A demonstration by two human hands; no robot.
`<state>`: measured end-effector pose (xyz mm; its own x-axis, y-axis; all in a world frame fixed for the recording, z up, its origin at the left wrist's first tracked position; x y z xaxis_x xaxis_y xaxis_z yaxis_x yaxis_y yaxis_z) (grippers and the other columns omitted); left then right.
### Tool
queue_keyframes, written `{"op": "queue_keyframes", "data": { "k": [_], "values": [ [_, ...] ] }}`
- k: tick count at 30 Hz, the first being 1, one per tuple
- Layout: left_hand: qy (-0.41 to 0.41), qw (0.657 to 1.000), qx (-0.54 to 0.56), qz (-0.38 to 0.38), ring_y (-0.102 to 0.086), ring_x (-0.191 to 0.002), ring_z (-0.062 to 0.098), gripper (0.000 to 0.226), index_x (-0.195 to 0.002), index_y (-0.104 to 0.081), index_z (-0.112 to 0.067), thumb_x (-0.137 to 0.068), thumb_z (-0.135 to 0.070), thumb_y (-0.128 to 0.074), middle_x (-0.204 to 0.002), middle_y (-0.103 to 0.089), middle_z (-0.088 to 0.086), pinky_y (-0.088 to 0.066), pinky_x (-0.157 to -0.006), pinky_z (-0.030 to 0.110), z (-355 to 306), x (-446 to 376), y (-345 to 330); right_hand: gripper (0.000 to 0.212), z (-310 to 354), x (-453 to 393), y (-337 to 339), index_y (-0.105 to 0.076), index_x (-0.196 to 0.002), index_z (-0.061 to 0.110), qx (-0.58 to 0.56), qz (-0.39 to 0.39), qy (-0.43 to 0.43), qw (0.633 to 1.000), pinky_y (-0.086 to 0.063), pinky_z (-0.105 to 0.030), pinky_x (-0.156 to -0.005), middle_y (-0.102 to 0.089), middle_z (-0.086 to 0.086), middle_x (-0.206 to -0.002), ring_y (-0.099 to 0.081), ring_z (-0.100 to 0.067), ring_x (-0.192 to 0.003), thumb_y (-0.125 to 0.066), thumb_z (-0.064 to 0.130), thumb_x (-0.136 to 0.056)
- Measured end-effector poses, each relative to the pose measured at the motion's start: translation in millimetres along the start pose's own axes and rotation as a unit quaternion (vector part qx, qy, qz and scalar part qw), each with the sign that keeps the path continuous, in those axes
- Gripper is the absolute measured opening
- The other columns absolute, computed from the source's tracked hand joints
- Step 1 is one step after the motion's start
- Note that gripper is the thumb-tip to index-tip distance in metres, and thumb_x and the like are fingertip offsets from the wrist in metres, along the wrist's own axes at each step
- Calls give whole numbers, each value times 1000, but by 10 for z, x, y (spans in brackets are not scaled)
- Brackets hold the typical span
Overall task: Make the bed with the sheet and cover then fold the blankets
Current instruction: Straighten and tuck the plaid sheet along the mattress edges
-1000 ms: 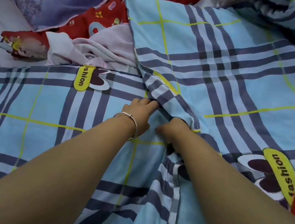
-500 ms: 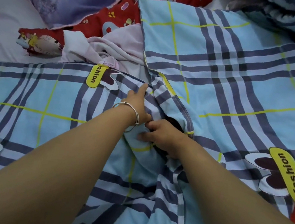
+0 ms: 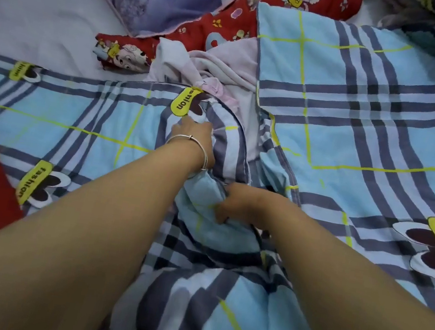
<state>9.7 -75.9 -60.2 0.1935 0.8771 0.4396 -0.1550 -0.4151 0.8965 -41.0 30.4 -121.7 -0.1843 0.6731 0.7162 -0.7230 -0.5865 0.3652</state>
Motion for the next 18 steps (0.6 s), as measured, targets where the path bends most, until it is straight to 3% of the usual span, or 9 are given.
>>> {"op": "queue_keyframes", "data": {
  "k": [2, 6, 9, 12, 15, 18],
  "values": [
    [15, 999, 22, 18, -33, -130, 42, 50, -128, -40, -14, -82, -22, -58, -138, -29, 22, -36, -104, 43, 183, 115, 25, 44, 191, 47, -110, -56, -121, 7, -21, 14, 8, 1000, -52, -45, -93, -59, -15, -119, -59, -32, -105, -64, 15, -79],
    [2, 997, 57, 56, -50, -115, 40, 40, -113, -36, -10, -81, -17, -59, -123, -49, 23, -45, -90, 42, 449, 295, 35, 42, 512, 122, -337, -58, -121, 2, -62, 27, 29, 997, -50, -51, -95, -61, -21, -119, -59, -39, -111, -62, 7, -80],
    [15, 998, 58, 29, -50, -117, 41, 57, -132, -26, -2, -84, -11, -56, -127, -49, 25, -44, -91, 43, 712, 456, 113, 40, 737, 181, -537, -59, -119, 1, -100, 27, 40, 994, -49, -54, -96, -62, -24, -120, -59, -40, -112, -63, 3, -79],
    [30, 999, 46, 4, -48, -120, 44, 66, -140, -15, -3, -86, -6, -52, -132, -44, 26, -41, -92, 45, 929, 604, 155, 39, 901, 243, -760, -59, -121, 4, -148, 63, 50, 986, -51, -45, -93, -62, -19, -120, -62, -32, -104, -64, 0, -82],
    [64, 997, 34, 0, -43, -124, 47, 66, -144, -14, -15, -89, -6, -49, -138, -35, 26, -38, -98, 49, 1303, 799, 149, 50, 1045, 262, -913, -57, -125, 15, -5, 54, 67, 996, -51, -41, -95, -61, -7, -123, -61, -29, -108, -72, 22, -78],
    [106, 994, 25, 32, -30, -133, 50, 78, -149, 6, -33, -93, -9, -43, -153, -10, 25, -30, -106, 55, 1725, 983, -19, 55, 1156, 292, -1054, -54, -131, 18, 154, 30, 53, 986, -47, -32, -94, -59, -6, -126, -58, -27, -111, -67, 38, -81]
  ]
}}
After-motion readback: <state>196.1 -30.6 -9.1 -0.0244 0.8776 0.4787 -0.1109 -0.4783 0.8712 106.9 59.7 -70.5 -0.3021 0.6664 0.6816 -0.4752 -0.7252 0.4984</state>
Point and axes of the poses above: each hand's wrist, its own x-axis away from the middle knuckle, its own y-axis out of the back of the hand, z = x × y, the point moved 9 cm from there along -x, towards the middle knuckle
